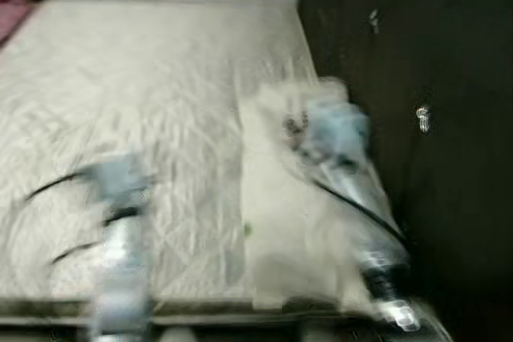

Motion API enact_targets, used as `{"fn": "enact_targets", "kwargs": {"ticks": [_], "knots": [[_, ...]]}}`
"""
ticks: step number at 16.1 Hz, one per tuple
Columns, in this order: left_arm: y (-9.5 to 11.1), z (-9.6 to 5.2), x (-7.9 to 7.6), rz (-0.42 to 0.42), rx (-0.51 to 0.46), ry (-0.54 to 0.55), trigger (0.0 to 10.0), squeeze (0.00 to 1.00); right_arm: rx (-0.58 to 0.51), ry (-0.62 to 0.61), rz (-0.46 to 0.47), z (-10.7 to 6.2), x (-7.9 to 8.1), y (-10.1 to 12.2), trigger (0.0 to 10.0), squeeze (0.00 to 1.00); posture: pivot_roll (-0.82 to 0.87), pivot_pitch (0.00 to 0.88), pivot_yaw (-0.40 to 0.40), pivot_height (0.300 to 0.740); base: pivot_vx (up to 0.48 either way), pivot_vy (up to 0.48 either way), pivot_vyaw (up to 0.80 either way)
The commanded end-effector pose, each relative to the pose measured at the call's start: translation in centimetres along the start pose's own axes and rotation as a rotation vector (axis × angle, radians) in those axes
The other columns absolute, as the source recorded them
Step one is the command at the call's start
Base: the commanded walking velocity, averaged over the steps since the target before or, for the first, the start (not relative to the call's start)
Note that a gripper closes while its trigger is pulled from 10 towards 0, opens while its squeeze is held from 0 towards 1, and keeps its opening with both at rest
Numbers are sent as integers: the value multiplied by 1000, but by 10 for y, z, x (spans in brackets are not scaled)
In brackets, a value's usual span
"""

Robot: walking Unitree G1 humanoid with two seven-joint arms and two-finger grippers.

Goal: Clean up the room

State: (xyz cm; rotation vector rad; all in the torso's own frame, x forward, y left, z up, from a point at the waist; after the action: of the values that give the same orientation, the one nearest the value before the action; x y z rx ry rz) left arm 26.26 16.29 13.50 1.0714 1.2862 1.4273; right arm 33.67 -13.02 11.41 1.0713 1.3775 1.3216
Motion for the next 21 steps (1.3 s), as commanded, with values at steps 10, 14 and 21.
{"fn": "enact_targets", "kwargs": {"ticks": [10,14,21], "knots": [[-9,-5,28,21,40,73,10000,0,-86,153,8,12,44,24,10000,0,65,0,-32,740,0,0,0],[-9,-4,28,-7,42,73,10000,0,8,134,22,13,42,11,10000,0,61,0,-35,740,0,445,0],[-8,-3,28,-45,36,71,10000,0,67,163,45,17,44,7,10000,0,57,0,-36,740,0,480,0]]}}
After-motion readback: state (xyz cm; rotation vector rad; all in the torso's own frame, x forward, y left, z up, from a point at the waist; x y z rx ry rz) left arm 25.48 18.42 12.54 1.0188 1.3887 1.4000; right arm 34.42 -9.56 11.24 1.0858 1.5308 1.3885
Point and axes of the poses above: a point about 5 cm out from each wrist's last joint towards the gripper, its own z axis pointing out of the wrist towards the gripper, its own y axis along the axis of the wrist's last joint, x = y × z, the point moved 2 cm from there along z, pointing out of the wrist towards the gripper, and after that the axes turned 4 degrees about -z, right-handed, at the moved point
